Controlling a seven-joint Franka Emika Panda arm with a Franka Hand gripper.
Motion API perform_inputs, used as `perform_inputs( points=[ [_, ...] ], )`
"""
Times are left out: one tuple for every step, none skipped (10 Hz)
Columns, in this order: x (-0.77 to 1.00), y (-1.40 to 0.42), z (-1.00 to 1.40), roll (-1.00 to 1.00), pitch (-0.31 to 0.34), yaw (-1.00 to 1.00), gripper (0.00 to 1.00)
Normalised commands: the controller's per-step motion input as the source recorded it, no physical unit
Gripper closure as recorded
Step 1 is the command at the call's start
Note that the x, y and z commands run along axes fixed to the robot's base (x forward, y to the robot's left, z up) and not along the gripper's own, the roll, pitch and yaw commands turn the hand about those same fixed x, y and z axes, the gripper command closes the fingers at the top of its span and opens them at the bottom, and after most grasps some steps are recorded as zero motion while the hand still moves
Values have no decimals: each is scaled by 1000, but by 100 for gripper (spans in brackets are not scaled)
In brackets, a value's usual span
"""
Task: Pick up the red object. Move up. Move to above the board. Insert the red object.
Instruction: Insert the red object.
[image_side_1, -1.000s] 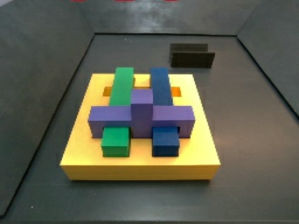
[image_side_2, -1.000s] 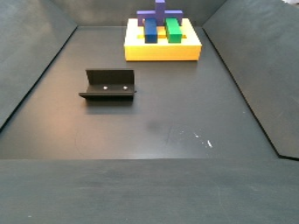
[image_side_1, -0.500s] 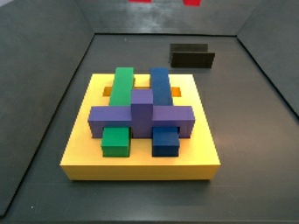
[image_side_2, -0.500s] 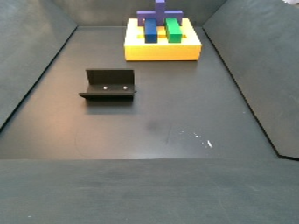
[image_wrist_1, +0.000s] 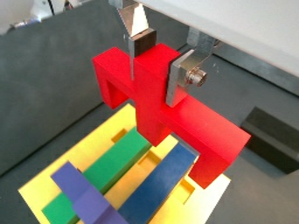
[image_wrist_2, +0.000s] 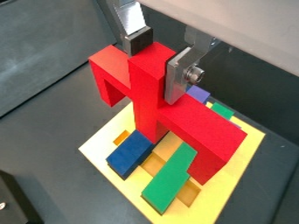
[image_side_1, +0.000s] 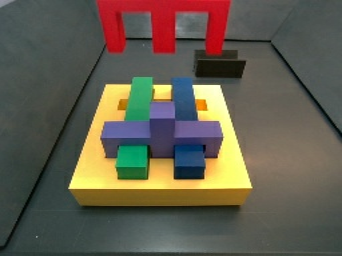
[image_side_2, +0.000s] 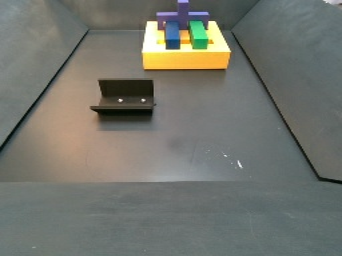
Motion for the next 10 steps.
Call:
perform_inputs(
  points=[
    [97, -177, -703, 224, -41, 140, 100],
    [129, -149, -657, 266, -23, 114, 100],
    [106, 0, -666, 246, 0, 80, 100],
    [-31, 211, -429, 0, 0, 0, 100],
    [-83, 163, -214, -57, -3, 49, 100],
    [0, 154, -171, -166, 0, 51, 100],
    [23, 54, -157, -256, -26, 100, 100],
    [0, 0, -189, -184, -87, 146, 100],
    [0, 37, -200, -147, -103, 191, 100],
    [0, 83, -131, -130, -66, 137, 100]
  ],
)
